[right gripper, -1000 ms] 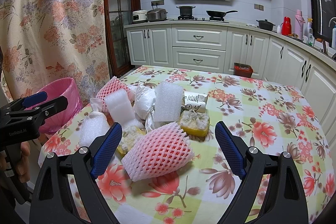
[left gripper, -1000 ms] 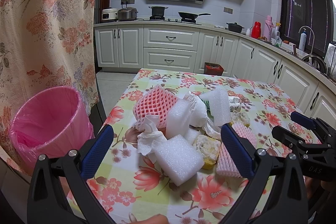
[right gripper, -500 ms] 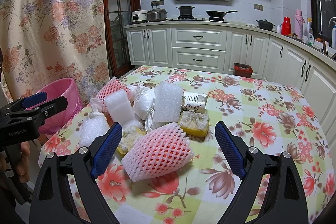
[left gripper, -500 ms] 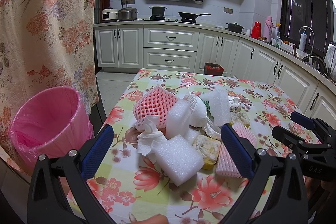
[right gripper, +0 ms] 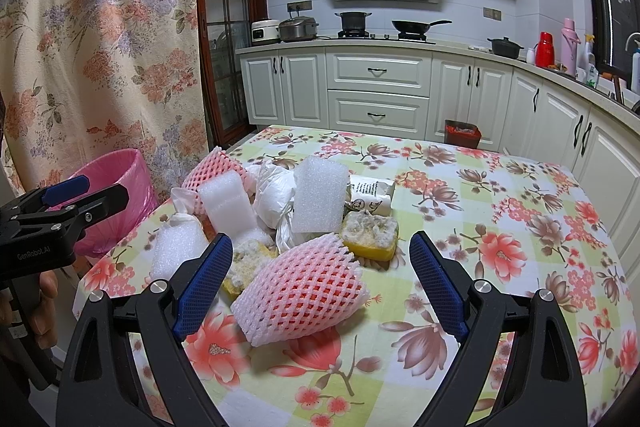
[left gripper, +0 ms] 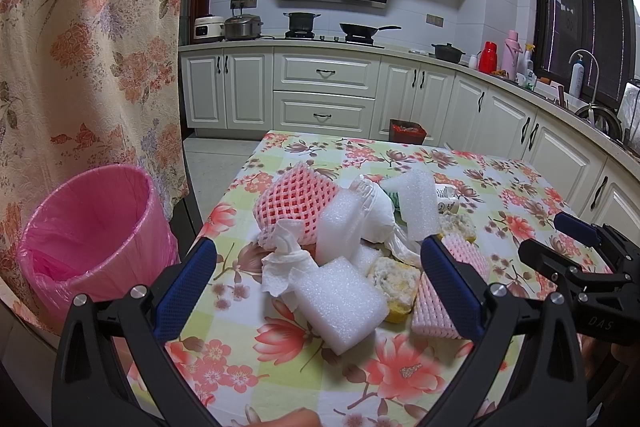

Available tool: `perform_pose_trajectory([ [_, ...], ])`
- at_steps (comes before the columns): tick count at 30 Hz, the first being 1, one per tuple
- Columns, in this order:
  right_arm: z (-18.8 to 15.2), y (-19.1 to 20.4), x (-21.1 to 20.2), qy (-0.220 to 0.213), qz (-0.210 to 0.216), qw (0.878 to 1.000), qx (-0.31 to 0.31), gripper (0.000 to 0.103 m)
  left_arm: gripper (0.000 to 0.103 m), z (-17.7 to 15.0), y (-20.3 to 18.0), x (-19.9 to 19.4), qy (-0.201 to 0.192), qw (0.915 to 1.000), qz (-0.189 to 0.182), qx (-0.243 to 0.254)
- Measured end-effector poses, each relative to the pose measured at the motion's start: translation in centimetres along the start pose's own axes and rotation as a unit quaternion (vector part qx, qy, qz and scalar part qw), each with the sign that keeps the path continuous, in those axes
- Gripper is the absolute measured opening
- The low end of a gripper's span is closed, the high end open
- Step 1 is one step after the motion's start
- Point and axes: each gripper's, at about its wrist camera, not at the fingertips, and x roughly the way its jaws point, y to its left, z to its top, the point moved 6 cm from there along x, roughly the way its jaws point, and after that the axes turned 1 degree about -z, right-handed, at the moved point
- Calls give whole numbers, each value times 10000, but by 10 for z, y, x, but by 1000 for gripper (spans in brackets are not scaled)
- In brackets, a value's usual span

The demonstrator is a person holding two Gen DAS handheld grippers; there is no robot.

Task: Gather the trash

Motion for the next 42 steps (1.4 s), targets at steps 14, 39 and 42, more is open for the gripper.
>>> perform_pose_trajectory([
  [14, -1, 0, 0, 20, -1, 10000, 7, 85, 99, 2, 2, 0, 20, 10000, 5, -7],
  [39, -41, 5, 62, 1066, 138, 9942, 9, 85, 98, -43, 5, 55, 898, 9953, -171, -315],
  [42, -44, 5, 72, 1177, 142, 9929, 21, 85, 98, -46, 5, 60, 998, 9941, -222, -361],
])
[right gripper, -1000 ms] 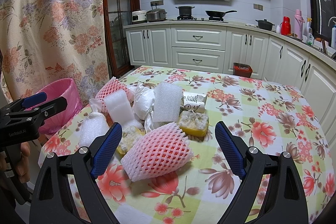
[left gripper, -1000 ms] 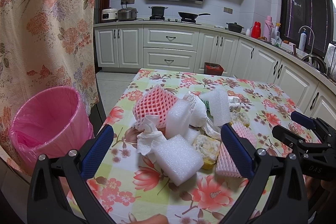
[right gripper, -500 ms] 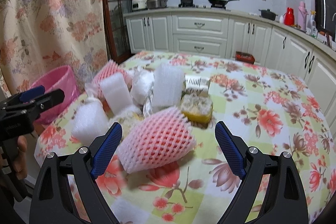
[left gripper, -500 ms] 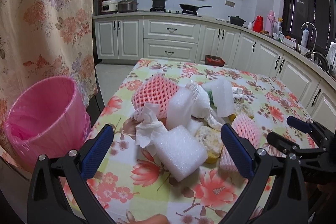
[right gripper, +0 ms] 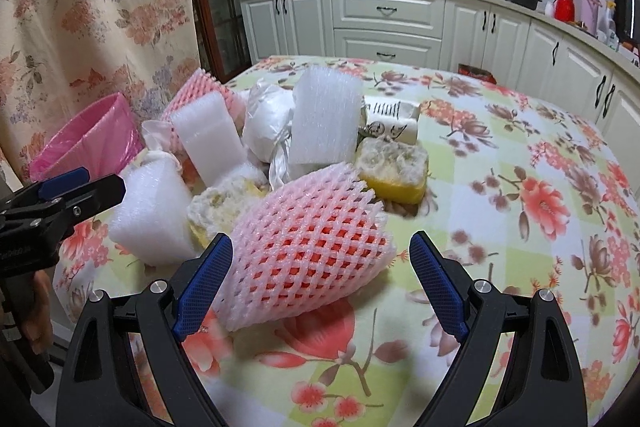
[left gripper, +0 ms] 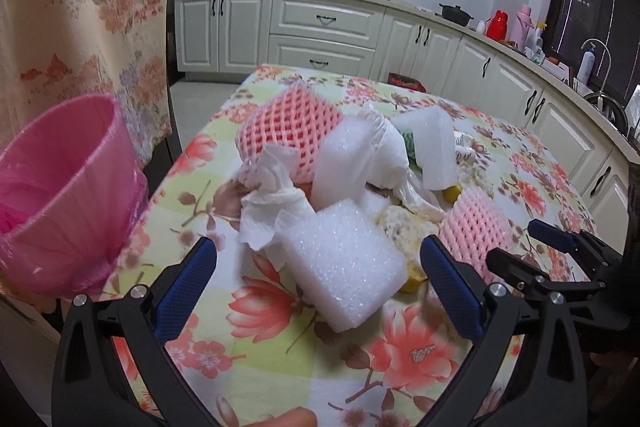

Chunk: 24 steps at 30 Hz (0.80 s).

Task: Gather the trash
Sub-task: 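Grasp the white foam block with the left tool while the right tool grasps the pink foam net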

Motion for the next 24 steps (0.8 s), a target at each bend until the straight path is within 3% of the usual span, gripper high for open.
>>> perform_pose_trajectory([
  [8, -2, 0, 23, 270, 41, 9996, 45, 85, 98, -8, -4, 18, 345, 9991, -211, -134],
  [13, -5, -1, 29, 355, 102, 9993, 44, 84, 81, -12, -8, 28, 553, 9979, -304, -167],
  [19, -7, 0, 29, 403, 183, 9990, -12, 71, 68, -13, -15, 32, 676, 9960, -552, -176],
  [24, -8, 4, 23, 370, 233, 9990, -109, 57, 65, -14, -14, 29, 746, 9952, -592, -210],
])
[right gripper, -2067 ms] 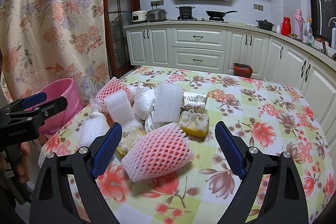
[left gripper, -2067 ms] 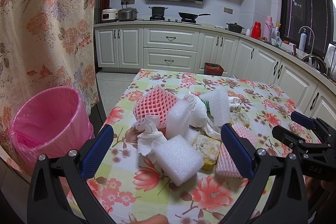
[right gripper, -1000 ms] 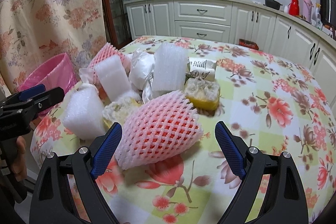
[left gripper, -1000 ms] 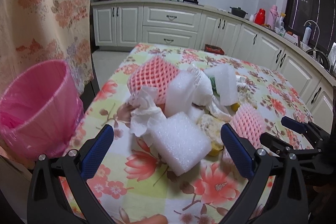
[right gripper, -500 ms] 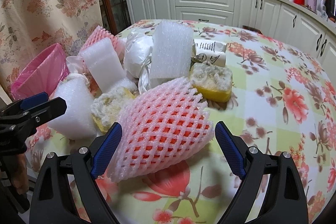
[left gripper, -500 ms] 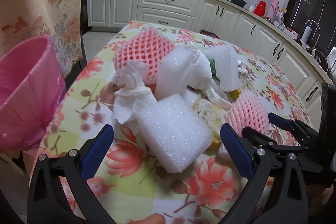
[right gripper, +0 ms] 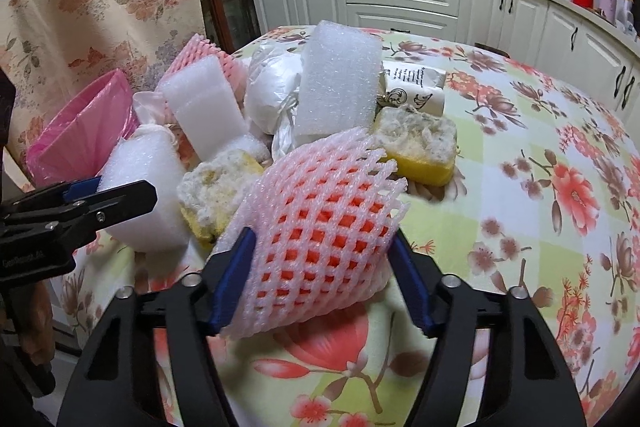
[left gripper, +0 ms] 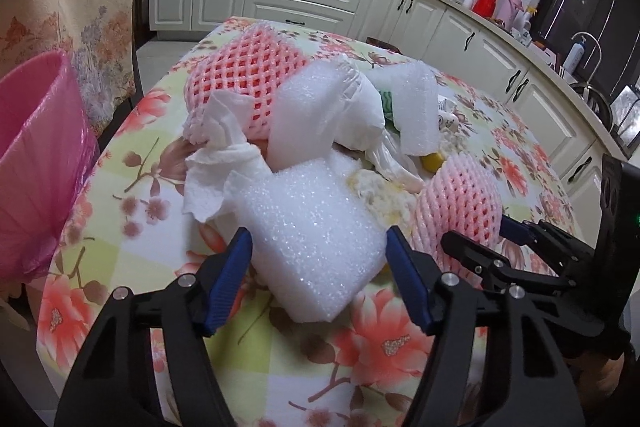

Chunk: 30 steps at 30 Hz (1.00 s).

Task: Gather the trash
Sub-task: 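Grasp the white foam block with the left tool while the right tool grasps the pink foam net, then carry both items over the pink bin and open both tools to drop them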

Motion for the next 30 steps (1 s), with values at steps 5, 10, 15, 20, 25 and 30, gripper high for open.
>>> perform_pose_trajectory([
  [5, 1, 1, -9, -93, -13, 10000, -29, 47, 64, 1, 0, -10, -82, 10000, -29, -3],
  [10, 5, 0, -24, -244, -43, 9997, -12, 46, 64, 5, -4, -26, -260, 9996, -84, 31],
  [15, 12, -4, -41, -426, -96, 9990, 16, 46, 64, 11, -5, -39, -413, 9991, -80, 37],
  [20, 25, -5, -55, -616, -127, 9980, 12, 46, 64, 24, 0, -59, -656, 9978, -28, 16],
  [25, 40, 2, -64, -783, -82, 9969, -16, 46, 64, 37, 13, -80, -930, 9956, 90, -37],
  [30, 58, 17, -69, -925, -6, 9956, -115, 46, 64, 47, 29, -100, -1172, 9928, 196, -144],
])
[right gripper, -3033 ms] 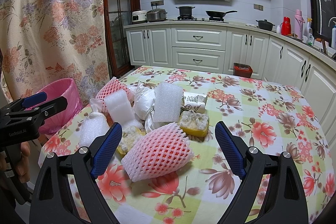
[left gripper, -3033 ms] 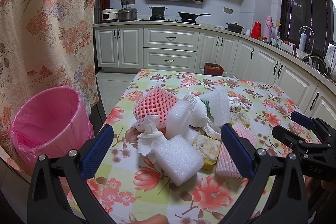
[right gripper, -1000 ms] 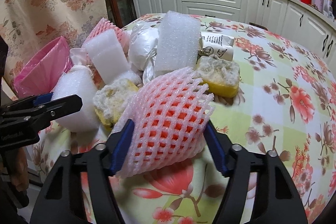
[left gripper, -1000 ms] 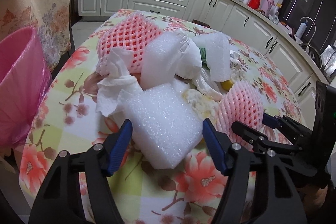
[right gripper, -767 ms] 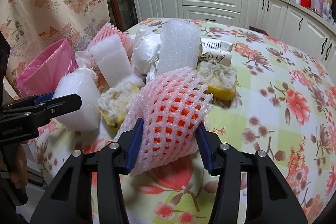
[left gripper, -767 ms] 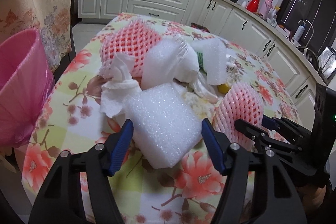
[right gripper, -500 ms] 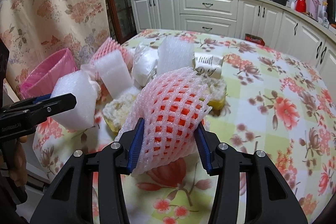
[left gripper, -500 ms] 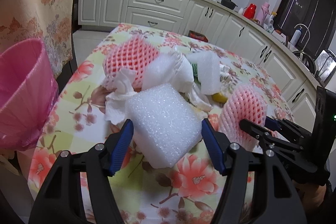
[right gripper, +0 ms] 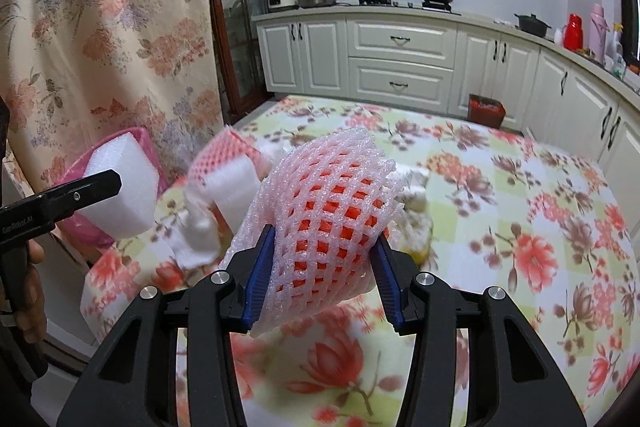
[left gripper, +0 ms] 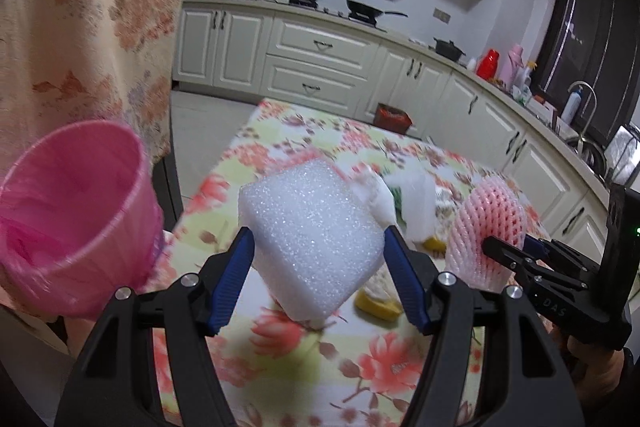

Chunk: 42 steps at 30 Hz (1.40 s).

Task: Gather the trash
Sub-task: 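Carry both items over the pink bin and open both tools to drop them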

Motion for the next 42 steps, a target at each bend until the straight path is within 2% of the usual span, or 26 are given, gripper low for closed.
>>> perform_pose_trajectory([
  [13, 50, 62, 15, -229, 388, 9983, -374, 46, 64, 35, 58, -36, -531, 9973, 379, -344],
  [29, 102, 180, 47, -362, 1212, 9879, -895, 46, 64, 59, 168, -78, -988, 9843, 1218, -812],
  [42, 112, 269, 77, -216, 1889, 9725, -1348, 47, 65, 64, 210, -97, -1128, 9764, 1528, -1028],
])
